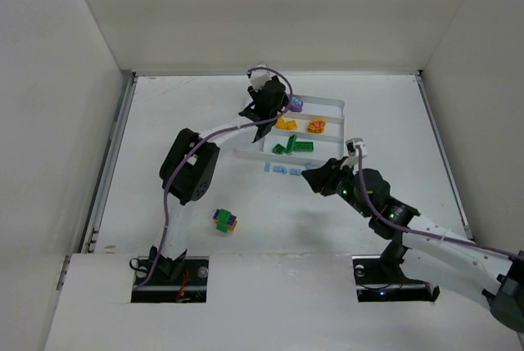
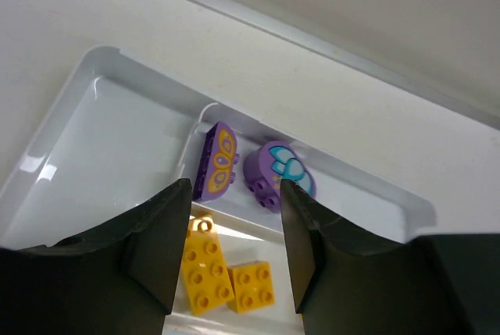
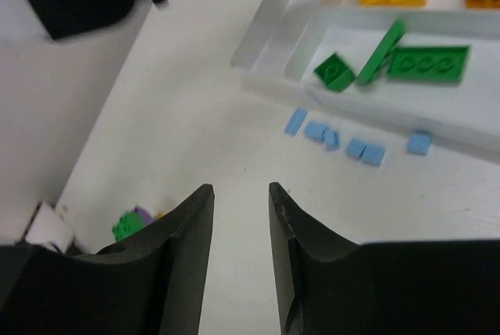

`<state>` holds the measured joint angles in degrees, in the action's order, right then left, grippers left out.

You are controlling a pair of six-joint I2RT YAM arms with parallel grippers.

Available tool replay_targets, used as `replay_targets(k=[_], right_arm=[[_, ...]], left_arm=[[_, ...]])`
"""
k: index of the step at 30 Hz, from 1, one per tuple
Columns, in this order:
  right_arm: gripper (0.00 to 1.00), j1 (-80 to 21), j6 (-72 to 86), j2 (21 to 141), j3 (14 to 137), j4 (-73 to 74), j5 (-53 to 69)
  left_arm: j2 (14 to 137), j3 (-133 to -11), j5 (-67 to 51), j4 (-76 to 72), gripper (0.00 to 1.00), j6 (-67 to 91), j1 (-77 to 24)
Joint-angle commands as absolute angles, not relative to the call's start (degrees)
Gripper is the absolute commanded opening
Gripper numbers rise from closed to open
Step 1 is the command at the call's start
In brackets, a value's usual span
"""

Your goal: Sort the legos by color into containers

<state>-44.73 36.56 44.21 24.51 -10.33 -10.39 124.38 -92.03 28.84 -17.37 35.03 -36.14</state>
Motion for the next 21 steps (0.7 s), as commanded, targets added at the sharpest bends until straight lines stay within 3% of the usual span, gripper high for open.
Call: replay_targets(k=[1, 3, 7, 12, 21], right_arm=[[0.40, -51.52, 31.74, 47.63, 25.75, -10.99, -8.35], [0.44, -57.14, 29.89, 49.39, 27.06, -10.37, -8.44], [0.68, -66.12, 24.27, 53.16, 29.79, -10.54, -9.49], [0.87, -72.63, 17.94, 62.82, 35.14, -12.04, -9.58], [0.91, -73.96, 12.48, 81.54, 45.95, -16.52, -8.70]], left_arm=[[108.75, -86.33, 25.76, -26.09, 0.46, 34.45, -34.76], [102.77, -80.54, 24.00, -28.20, 0.46, 34.98, -33.71], [89.77, -66.22, 22.85, -31.19, 0.46, 37.26, -31.69], [75.26, -49.60, 22.59, -31.29, 0.46, 41.83, -29.32], [54.69, -27.61, 18.82, -24.27, 0.46, 47.55, -24.57]])
